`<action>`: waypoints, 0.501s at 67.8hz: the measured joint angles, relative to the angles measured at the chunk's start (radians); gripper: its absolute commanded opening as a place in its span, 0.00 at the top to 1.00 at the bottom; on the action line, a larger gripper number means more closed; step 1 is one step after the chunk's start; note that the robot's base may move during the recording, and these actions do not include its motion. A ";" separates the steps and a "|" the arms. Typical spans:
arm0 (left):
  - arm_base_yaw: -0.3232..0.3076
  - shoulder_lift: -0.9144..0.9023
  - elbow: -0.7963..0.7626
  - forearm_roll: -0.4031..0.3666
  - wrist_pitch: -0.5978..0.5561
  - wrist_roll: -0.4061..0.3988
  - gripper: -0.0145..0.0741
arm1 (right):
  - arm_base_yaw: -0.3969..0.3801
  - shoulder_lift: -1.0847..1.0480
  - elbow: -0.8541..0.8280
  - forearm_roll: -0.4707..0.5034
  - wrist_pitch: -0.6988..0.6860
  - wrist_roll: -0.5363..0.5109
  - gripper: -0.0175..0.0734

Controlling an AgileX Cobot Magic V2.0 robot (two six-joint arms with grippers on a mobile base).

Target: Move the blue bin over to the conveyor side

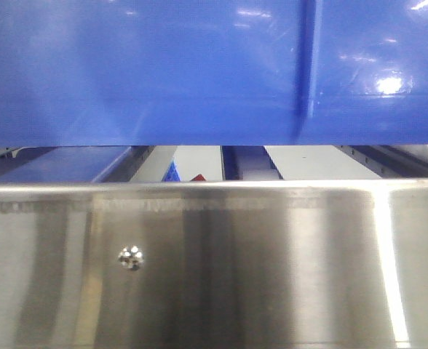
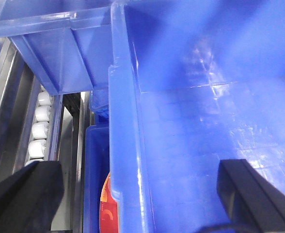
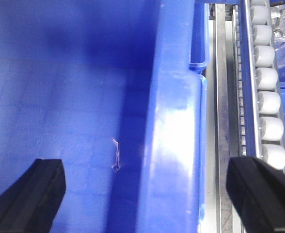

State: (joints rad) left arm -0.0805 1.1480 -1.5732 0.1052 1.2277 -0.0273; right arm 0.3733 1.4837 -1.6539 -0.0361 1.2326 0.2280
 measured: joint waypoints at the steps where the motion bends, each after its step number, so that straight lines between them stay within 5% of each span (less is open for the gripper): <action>1: 0.000 0.000 0.000 0.000 0.000 0.000 0.23 | 0.000 0.000 0.000 0.000 0.000 0.000 0.19; 23: 0.000 0.092 -0.055 0.011 0.004 0.011 0.23 | 0.000 0.000 0.000 -0.002 0.000 0.000 0.19; 34: 0.057 0.150 -0.142 -0.007 0.002 0.027 0.23 | 0.000 0.000 0.000 -0.002 0.000 0.000 0.19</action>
State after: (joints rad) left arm -0.0238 1.2985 -1.7154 0.0984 1.2295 0.0000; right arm 0.3733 1.4837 -1.6539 -0.0381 1.2326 0.2280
